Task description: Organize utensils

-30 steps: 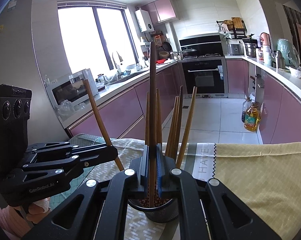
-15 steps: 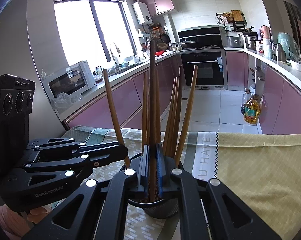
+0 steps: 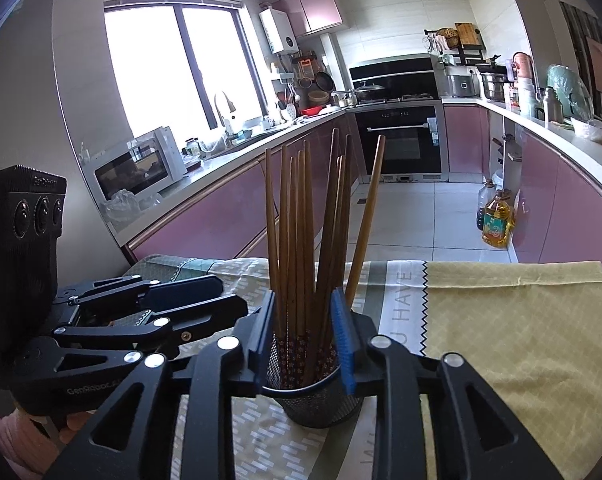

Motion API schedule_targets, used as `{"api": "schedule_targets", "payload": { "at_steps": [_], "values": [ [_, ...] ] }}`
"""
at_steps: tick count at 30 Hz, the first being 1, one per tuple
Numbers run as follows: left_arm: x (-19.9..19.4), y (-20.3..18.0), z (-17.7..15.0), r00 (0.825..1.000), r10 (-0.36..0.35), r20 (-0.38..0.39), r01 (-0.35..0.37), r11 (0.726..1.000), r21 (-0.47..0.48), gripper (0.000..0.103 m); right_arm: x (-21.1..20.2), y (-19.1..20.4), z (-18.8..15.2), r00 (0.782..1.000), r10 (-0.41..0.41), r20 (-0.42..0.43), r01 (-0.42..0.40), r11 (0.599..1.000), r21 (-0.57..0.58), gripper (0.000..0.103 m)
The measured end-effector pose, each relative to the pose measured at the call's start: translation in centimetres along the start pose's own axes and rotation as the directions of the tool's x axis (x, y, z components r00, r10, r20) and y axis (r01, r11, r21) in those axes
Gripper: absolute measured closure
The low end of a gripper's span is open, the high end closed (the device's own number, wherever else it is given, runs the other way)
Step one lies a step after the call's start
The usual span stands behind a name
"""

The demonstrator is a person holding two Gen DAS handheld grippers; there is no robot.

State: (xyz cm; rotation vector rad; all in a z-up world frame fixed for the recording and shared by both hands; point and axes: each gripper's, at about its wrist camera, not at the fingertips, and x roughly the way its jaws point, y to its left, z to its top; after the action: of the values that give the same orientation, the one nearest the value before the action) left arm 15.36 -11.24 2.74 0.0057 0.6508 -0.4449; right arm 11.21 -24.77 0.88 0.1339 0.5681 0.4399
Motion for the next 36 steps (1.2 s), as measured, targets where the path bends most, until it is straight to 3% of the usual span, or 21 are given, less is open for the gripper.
{"api": "schedule_targets", "payload": {
  "at_steps": [1,6,7,11,17,26,30,36],
  "values": [
    [-0.3,0.2,-0.2,1.000,0.014,0.012,-0.014,1.000,-0.005,0.049,-0.3,0.0,-0.2,1.000,-0.005,0.007,0.005,1.000,0.002,0.065],
    [-3.0,1.7,-2.0,0.990,0.099,0.099,-0.096,0.995,-0.039,0.013,-2.0,0.4,-1.3,0.997,-0.053,0.052,0.055,0.998,-0.021,0.038],
    [-3.5,1.8,-2.3,0.987,0.115,0.116,-0.110,0.993,-0.042,0.008,-2.2,0.6,-1.6,0.996,-0.059,0.060,0.061,0.998,-0.025,0.028],
    [-5.6,2.5,-3.9,0.969,0.178,0.169,-0.171,0.984,-0.057,0.005,-3.3,1.8,-2.7,0.989,-0.106,0.104,0.113,0.992,-0.061,0.006],
    [-8.3,3.4,-6.1,0.943,0.247,0.223,-0.230,0.968,-0.100,0.005,-4.5,2.8,-4.1,0.978,-0.140,0.157,0.151,0.986,-0.064,0.006],
    [-11.4,3.9,-8.9,0.902,0.309,0.302,-0.275,0.950,-0.151,0.005,-6.2,5.1,-6.4,0.944,-0.193,0.267,0.225,0.970,-0.091,0.006],
    [-12.3,3.7,-9.5,0.875,0.348,0.335,-0.311,0.937,-0.162,0.005,-6.8,5.6,-7.0,0.934,-0.197,0.297,0.234,0.967,-0.095,0.006],
    [-13.2,3.6,-9.8,0.855,0.370,0.363,-0.330,0.929,-0.171,0.005,-7.1,6.0,-7.5,0.926,-0.205,0.316,0.246,0.965,-0.095,0.006]
  ]
}}
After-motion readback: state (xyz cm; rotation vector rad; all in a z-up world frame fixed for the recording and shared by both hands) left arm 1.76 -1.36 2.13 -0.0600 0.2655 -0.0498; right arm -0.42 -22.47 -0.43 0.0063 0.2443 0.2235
